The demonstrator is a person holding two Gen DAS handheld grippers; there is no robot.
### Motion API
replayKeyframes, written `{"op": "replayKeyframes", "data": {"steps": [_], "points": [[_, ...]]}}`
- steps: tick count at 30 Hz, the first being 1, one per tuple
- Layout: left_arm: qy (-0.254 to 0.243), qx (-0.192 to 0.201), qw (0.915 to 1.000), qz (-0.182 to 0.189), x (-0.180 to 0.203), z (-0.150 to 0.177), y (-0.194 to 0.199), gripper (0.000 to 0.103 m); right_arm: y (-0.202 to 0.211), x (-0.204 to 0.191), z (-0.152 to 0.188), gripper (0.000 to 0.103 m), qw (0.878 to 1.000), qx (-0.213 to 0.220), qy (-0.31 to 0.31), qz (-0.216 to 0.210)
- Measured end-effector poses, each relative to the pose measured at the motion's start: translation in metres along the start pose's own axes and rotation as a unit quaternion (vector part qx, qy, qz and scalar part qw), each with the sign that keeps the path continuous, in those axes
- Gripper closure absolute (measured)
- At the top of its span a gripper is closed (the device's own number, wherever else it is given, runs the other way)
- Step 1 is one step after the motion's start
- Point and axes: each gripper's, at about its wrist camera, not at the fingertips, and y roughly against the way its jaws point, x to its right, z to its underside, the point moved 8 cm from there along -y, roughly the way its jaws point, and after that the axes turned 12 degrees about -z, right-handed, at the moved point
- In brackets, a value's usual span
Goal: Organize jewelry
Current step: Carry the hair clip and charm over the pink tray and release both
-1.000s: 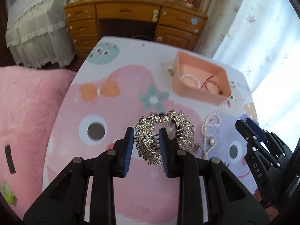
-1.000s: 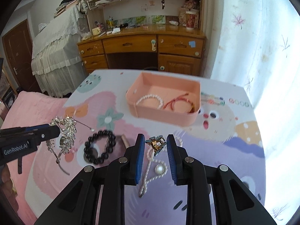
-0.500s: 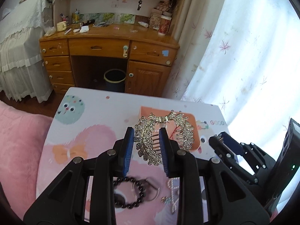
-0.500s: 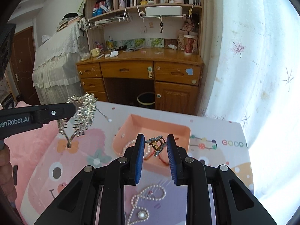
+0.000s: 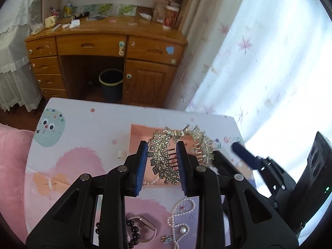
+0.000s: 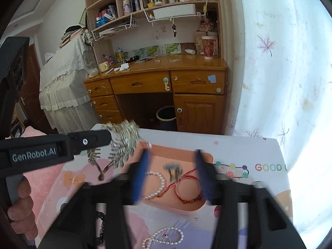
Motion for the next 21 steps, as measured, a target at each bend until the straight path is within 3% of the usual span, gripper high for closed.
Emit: {"op": "replayKeyframes", "data": {"steps": [2, 6, 15, 21], "points": [[-0.010, -0.006, 0.9998, -0.015, -0.001, 0.005, -0.008, 0.073, -0.002, 0.011, 0.001, 0.011, 1.000, 0.006, -0.014, 0.020], [-0.006, -0.019, 0.9997, -0.010, -0.005, 0.011, -0.018, 0.053, -0.003, 0.026, 0.011, 0.011, 0.999, 0.010, -0.040, 0.015], [0.017, -0.023, 0.9995, -0.014, -0.039, 0.024, -0.009, 0.050, 0.008, 0.031, 0.026, 0.011, 0.998, 0.005, -0.050, 0.036], [0.018, -0.025, 0.9992, -0.025, -0.065, 0.037, 0.006, 0.048, 0.023, 0.009, 0.045, 0.011, 0.997, -0.002, -0.063, 0.043]]}}
